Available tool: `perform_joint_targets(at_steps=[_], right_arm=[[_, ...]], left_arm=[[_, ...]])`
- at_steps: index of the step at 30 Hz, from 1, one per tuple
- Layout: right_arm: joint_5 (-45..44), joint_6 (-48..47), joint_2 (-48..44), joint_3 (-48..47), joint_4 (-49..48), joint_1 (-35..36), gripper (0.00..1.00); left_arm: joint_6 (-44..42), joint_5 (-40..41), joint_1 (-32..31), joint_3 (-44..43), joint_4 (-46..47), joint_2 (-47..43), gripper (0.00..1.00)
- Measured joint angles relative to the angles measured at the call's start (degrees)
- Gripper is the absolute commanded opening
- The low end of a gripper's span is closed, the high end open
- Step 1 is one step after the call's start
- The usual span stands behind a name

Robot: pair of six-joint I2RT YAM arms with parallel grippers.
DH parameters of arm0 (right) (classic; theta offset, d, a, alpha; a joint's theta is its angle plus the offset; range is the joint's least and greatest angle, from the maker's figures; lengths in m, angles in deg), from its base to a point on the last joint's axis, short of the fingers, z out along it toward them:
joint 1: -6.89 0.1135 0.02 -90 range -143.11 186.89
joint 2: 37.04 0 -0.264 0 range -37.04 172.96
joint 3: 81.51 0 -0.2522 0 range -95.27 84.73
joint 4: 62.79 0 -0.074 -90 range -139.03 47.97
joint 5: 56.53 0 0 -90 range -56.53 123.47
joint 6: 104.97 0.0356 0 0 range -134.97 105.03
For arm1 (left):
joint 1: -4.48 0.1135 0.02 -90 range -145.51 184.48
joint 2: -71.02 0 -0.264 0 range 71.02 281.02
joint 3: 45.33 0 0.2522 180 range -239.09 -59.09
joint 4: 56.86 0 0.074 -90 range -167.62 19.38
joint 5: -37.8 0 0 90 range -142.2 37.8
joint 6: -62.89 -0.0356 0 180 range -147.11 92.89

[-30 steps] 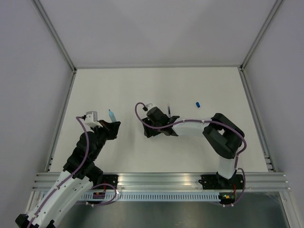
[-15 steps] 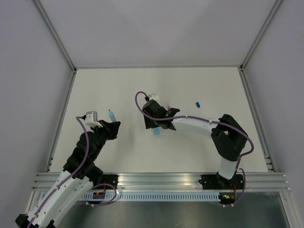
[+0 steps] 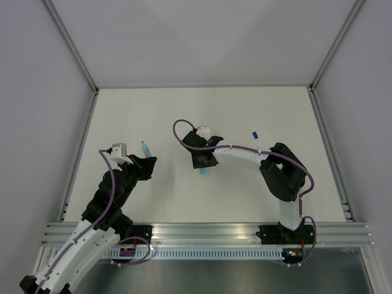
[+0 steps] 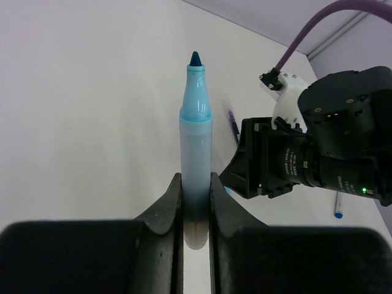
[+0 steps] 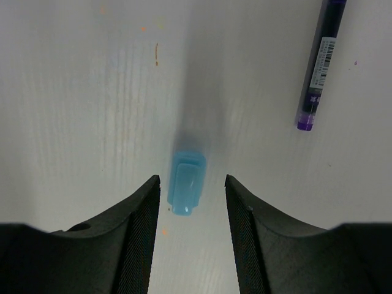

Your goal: Insert the pens into the pen caps

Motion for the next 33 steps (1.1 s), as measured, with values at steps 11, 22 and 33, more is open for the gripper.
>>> perform_joint_targets(at_steps=[11,22,33], right_arm=[[0.3,1.4,4.4,-0.2,1.6,0.0,0.5],[0.9,2.4,4.7,-0.1,0.3,0.1,0.38],[0.6,1.8,4.8,-0.2,0.2,0.2,0.07]], left_arm=[[0.0,-3.6,0.0,0.0,1.7,1.6,0.02],[0.0,-3.6,0.0,0.0,1.7,1.9,0.02],[-0.1,-4.2,0.0,0.0,1.8,2.0,0.02]])
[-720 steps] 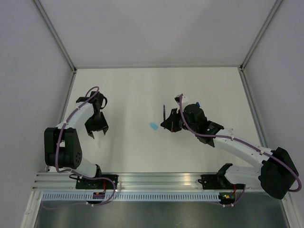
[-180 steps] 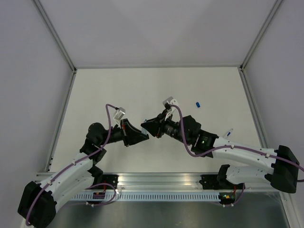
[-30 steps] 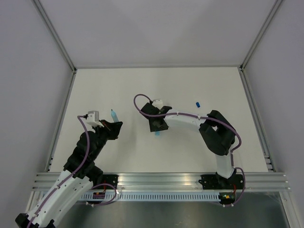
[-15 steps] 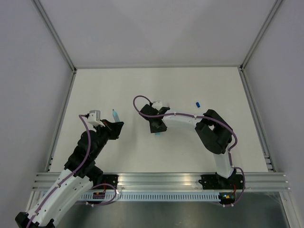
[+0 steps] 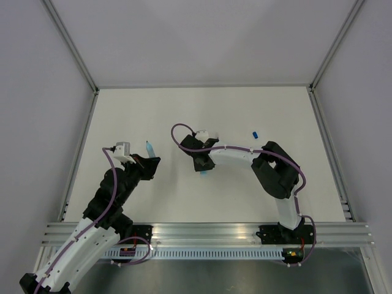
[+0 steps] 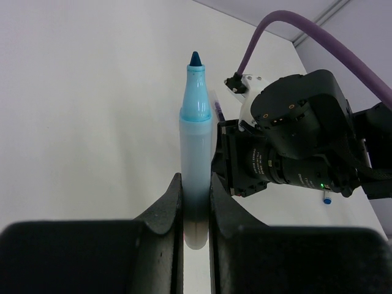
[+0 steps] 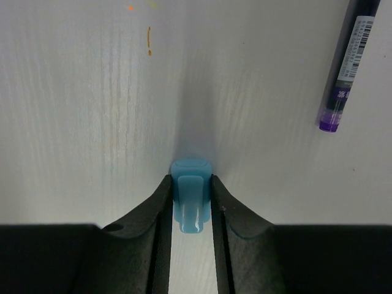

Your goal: Insert the pens into the pen caps

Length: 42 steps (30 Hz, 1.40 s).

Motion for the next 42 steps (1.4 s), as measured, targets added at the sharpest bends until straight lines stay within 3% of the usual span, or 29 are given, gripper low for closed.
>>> perform_joint_targets(at_steps=[6,11,16,21,27,42], right_arm=[[0.3,-2.8,-0.3,0.0,0.9,-1.2,0.0],[1.6,-5.7,-3.0,2.4,1.1,-4.7,0.0],[1.6,-7.6,-9.4,2.8,1.6,-7.8,0.0],[1.9,-8.5,-18.8,2.7,-1.7,-8.3,0.0],[4.8,-7.6,-25.4,2.6,-10.1,-8.3,0.0],[10.3,-1.2,-25.0,3.9,-23.1,-7.0,0.0]], left_arm=[[-0.3,-4.7,0.0,0.0,3.3,1.8,0.02],[-0.5,-15.7,0.0,0.0,10.8,11.1,0.02],[-1.1,-25.5,0.0,0.0,15.3,21.4,0.02],[-1.9,-30.8,0.0,0.0,18.8,25.6,0.02],[-2.7,-31.8,0.0,-0.2,20.2,28.5,0.02],[-2.9,-31.4,0.0,-0.2,21.3,30.5,0.02]])
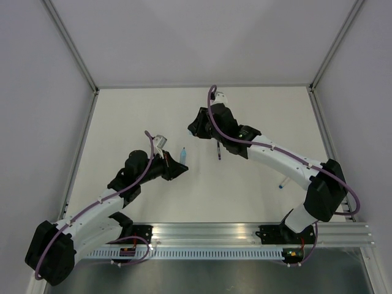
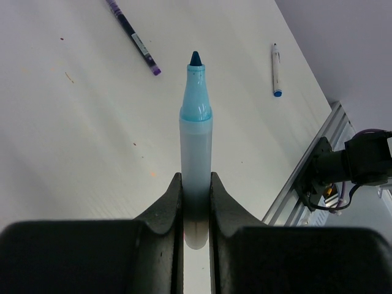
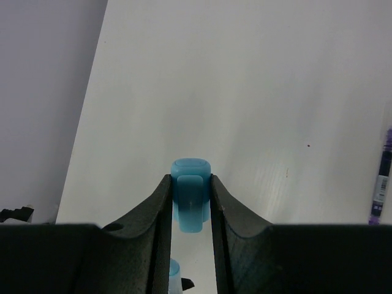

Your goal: Insert the pens into the pen caps

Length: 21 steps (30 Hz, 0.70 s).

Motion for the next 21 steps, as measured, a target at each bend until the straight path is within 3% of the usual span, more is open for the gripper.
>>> perform_joint_targets(at_steps=[21], right_arm=[[-3.9,2.6,0.2,5.4,-4.6,8.5,0.0]], left_arm=[[-0.4,0.3,-0.1,0.0,-0.9,-2.3,0.02]])
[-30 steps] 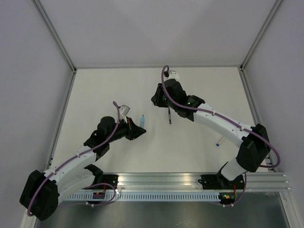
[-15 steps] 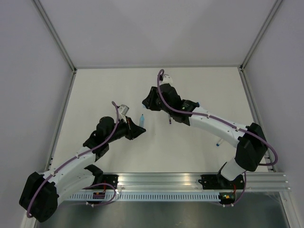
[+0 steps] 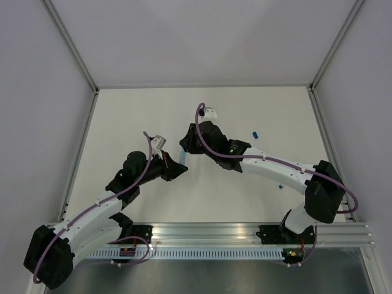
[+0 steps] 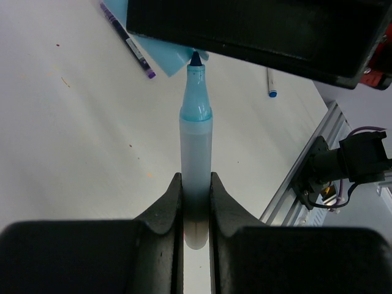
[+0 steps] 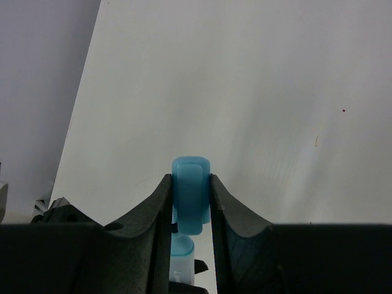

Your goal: Insert the pens into the pen caps

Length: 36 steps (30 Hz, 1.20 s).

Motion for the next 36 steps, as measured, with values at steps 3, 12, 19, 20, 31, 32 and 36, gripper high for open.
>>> perform_joint_targets(at_steps=[3,12,19,20,31,32,36], right_arm=[[-2.7,0.2,-0.7,0.8,0.0,1.4,0.0],[-10.0,0.5,-1.6,1.8,-0.9,4.4,0.0],[-11.9,0.4,-1.9,1.8,-0.7,4.9,0.0],[-12.1,0.4,-2.1,1.8,-0.7,4.9,0.0],[-13.9,-0.8,-3.0,1.2,-0.3,5.5,0.0],[-14.1,-1.1,-3.1,1.0,0.0,5.6,0.0],[-14.9,-2.2,-3.1,-0.3,1.0,5.7,0.0]], left_arm=[[0.0,0.0,-0.1,0.0,-0.4,-1.1,0.02],[0.0,-0.4,-0.2,0.0,-1.3,-2.2,0.02],[0.0,-1.2,-0.2,0.0,-0.1,-1.6,0.02],[0.0,-1.3,-0.2,0.0,0.1,-1.6,0.02],[0.0,-2.9,-0.2,0.0,2.1,-1.6,0.02],[0.0,-3.1,-0.1,0.0,2.4,-1.6,0.02],[0.0,-3.8,0.0,0.0,4.0,-1.7,0.02]])
